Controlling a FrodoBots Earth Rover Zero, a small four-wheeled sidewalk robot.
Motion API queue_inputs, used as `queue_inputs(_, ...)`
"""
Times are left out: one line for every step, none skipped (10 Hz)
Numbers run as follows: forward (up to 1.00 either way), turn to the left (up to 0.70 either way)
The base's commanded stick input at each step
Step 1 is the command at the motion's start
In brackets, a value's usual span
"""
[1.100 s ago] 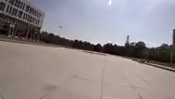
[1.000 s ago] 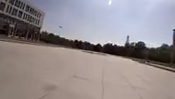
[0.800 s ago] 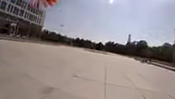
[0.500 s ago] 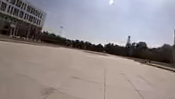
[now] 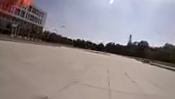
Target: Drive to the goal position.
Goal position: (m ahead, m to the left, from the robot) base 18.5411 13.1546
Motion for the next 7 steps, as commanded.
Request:
queue_inputs(0.7, -0.02)
queue_inputs(0.7, -0.02)
queue_inputs(0.7, -0.02)
queue_inputs(0.7, -0.02)
queue_inputs(0.7, -0.02)
queue_inputs(0.7, -0.02)
queue_inputs(0.7, -0.02)
